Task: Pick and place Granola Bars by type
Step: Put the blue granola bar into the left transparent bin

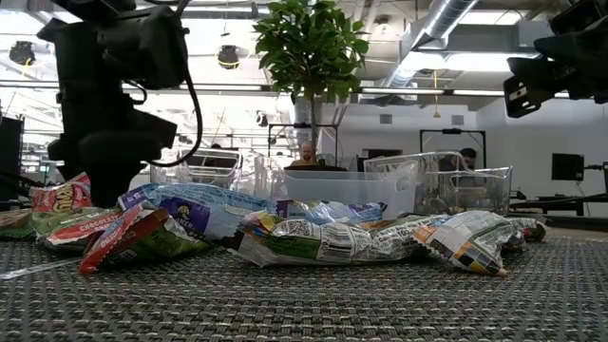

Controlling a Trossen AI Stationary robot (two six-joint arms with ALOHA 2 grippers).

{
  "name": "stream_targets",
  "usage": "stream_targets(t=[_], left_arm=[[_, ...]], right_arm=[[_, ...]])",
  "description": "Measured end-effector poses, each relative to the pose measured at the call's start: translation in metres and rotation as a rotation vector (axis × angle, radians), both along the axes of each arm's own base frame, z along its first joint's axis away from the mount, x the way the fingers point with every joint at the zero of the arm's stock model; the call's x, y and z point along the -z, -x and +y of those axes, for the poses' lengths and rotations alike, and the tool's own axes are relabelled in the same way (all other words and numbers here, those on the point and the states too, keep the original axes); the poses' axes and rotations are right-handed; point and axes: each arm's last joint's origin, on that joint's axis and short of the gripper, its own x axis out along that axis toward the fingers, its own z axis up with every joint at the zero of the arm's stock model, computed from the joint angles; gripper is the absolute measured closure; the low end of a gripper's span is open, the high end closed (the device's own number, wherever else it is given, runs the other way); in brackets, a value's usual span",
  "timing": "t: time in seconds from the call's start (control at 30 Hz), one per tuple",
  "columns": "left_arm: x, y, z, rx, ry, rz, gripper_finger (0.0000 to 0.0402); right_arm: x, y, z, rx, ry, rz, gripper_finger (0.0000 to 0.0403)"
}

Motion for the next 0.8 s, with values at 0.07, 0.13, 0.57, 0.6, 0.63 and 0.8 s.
stream_targets(t=[0.07, 0.13, 0.57, 0.6, 0.63, 0.8], left_arm=[[0.0016, -0.0021, -0.0004, 0.01, -0.003, 0.011, 0.0152], [0.0013, -0.003, -0.0004, 0.011, -0.01, 0.01, 0.0152], [0.0014, -0.0059, -0.0019, 0.035, 0.016, -0.007, 0.028], [0.0015, -0.0062, -0.0021, 0.035, 0.02, -0.01, 0.0293], [0.0015, -0.0067, -0.0023, 0.035, 0.023, -0.015, 0.0305], [0.0016, -0.0074, -0.0026, 0.036, 0.032, -0.022, 0.0351]], right_arm=[[-0.0001, 0.0, 0.0, 0.0, 0.0, -0.001, 0.0264], [0.0, 0.0, 0.0, 0.0, 0.0, -0.001, 0.0265], [0.0001, 0.0, 0.0, 0.0, 0.0, 0.0, 0.0266], [0.0001, 0.0, 0.0, 0.0, 0.0, 0.0, 0.0266], [-0.0001, 0.0, 0.0, 0.0, 0.0, -0.001, 0.0266], [0.0, 0.0, 0.0, 0.0, 0.0, 0.0, 0.0264]])
